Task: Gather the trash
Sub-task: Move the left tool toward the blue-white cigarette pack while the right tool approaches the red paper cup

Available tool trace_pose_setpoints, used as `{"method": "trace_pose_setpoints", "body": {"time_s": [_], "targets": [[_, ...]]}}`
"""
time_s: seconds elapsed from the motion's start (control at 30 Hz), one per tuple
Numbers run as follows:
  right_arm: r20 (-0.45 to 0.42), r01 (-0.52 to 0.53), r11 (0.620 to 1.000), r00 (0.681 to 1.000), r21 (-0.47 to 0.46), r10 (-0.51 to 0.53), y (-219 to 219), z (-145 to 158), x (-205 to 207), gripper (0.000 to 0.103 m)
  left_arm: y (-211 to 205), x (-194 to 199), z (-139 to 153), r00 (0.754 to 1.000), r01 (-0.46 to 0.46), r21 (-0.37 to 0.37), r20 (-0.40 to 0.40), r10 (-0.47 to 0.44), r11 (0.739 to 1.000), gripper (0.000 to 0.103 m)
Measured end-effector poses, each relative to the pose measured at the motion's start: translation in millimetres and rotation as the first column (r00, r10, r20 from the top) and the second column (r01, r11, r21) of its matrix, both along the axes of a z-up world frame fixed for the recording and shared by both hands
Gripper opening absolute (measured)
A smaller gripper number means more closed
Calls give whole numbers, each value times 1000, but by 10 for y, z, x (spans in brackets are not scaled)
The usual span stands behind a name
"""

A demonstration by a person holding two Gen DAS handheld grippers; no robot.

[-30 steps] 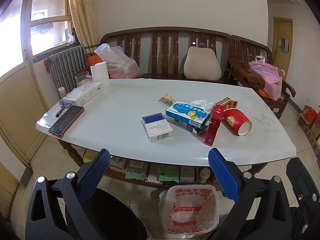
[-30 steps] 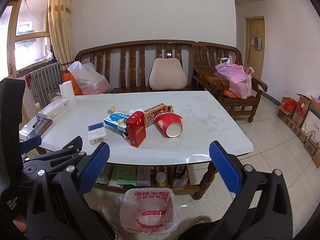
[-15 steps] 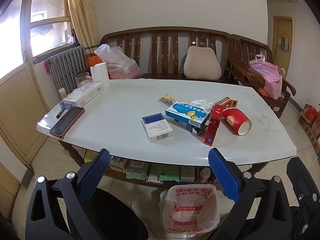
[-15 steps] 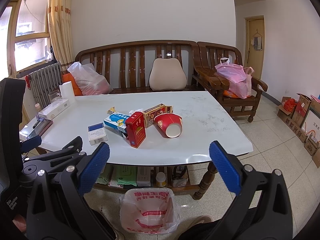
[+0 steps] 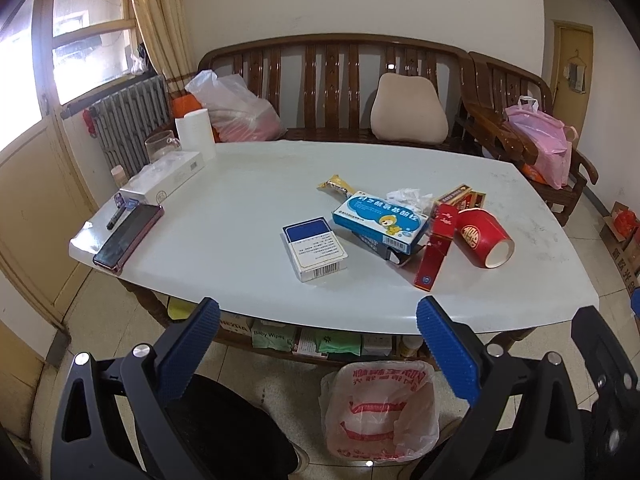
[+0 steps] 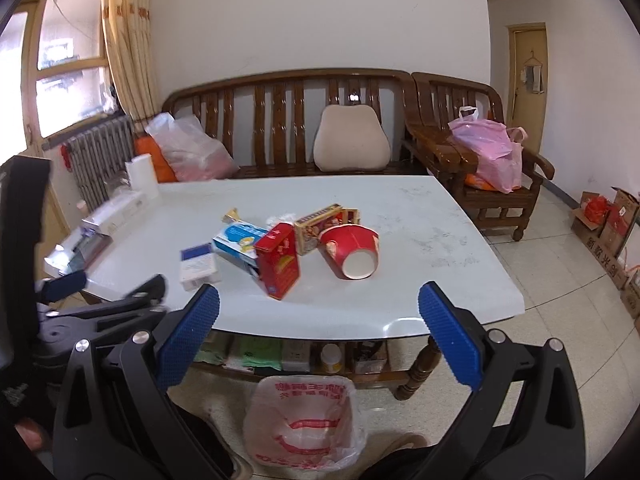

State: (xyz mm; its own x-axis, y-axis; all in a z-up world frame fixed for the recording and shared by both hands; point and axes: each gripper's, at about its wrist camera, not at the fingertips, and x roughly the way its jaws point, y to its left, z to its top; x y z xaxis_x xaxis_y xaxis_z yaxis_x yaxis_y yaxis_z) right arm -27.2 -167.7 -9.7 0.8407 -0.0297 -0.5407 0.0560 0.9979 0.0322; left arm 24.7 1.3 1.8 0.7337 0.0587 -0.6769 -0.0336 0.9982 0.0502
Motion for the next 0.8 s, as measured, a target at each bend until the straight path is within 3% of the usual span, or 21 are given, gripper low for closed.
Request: {"method": "trace_pose_setpoints", "body": {"time_s": [0.33, 0.8], "targets": [[-56, 19, 1000, 998, -22, -21, -303, -47, 452, 98, 240, 565, -75, 989, -32, -54, -149, 24, 998, 97], [-170, -27, 1000, 985, -14, 24, -622, -106, 1058, 98, 320, 1173, -69, 969, -76, -61, -238, 60, 995, 96]]}}
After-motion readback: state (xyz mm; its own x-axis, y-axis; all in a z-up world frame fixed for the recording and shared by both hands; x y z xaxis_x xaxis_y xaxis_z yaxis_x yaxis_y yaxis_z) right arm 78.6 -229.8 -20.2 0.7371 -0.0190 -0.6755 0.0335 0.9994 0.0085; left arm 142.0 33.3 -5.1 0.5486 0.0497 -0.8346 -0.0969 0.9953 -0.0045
